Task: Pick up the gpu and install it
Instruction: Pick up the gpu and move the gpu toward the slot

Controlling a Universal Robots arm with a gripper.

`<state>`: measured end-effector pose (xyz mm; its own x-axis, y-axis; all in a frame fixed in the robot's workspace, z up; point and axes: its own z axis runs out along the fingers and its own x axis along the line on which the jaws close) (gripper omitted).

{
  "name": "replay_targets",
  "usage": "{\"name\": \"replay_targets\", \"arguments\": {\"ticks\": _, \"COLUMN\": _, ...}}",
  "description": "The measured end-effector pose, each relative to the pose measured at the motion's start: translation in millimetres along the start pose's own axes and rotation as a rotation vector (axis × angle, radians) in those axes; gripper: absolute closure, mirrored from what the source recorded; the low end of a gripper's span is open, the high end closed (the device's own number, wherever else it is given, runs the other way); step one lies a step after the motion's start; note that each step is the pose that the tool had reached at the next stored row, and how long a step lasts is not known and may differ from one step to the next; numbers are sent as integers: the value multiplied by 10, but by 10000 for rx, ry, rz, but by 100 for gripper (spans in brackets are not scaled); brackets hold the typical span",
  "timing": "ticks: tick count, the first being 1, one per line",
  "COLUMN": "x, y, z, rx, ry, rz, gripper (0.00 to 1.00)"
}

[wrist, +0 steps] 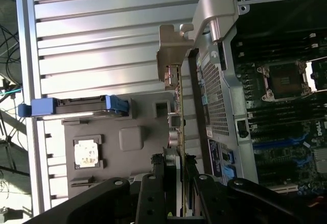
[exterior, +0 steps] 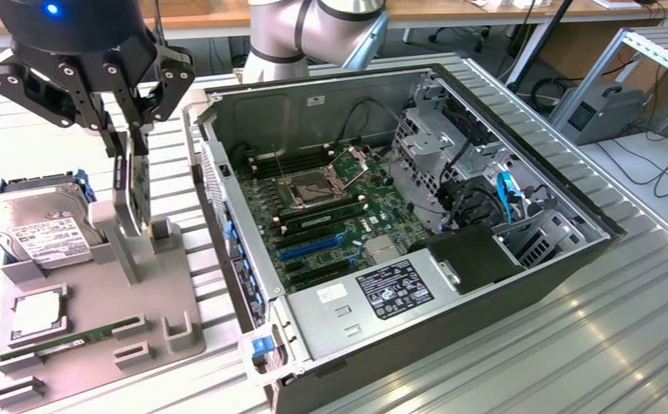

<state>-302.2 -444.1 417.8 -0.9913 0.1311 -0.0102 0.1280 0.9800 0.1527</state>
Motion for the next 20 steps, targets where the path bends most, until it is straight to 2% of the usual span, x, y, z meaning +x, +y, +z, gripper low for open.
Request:
{"name": "replay_targets", "arguments": {"ticks": 9, "x": -1, "y": 1, "z": -8, "rx": 1, "ry": 1, "rz": 0, "gripper": 73}}
{"name": "replay_targets", "arguments": {"ticks": 20, "x": -73, "y": 10, "z": -6, "rx": 0, "ry": 0, "rz": 1, "gripper": 73}}
